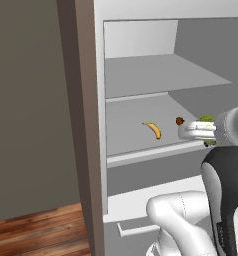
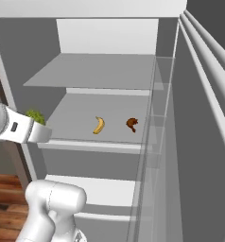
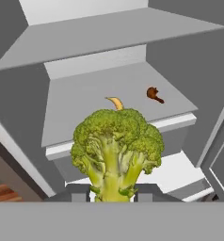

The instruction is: Open the fridge, remove the banana, broccoli, and chicken drumstick, and place them on any counter.

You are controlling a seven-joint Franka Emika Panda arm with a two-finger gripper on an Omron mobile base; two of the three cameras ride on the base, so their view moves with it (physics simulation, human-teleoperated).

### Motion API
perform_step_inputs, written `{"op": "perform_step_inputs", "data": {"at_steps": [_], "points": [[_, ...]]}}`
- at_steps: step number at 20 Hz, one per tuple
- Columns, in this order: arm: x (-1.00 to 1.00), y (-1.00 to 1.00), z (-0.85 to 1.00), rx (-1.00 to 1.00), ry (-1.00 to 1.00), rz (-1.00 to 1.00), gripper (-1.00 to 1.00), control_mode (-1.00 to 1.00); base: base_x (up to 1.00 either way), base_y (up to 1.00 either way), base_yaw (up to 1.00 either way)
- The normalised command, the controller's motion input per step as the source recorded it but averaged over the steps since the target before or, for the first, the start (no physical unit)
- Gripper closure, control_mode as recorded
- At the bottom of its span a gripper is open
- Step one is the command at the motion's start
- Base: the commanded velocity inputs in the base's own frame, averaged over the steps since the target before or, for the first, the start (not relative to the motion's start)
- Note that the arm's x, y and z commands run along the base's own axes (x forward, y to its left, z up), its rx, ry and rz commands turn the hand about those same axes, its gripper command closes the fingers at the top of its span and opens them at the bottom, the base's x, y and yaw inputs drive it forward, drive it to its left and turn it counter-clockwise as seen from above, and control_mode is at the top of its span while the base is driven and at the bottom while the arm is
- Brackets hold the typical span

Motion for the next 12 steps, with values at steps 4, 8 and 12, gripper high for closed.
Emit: {"op": "perform_step_inputs", "data": {"at_steps": [4,8,12], "points": [[-0.44,-0.28,-0.08,0.0,0.0,0.0,1.0,-1.0,0.0,0.0,0.0],[-0.03,-0.16,-0.01,0.0,0.0,0.0,1.0,-1.0,0.0,0.0,0.0],[0.0,-0.01,0.0,0.0,0.0,0.0,1.0,-1.0,0.0,0.0,0.0]]}}
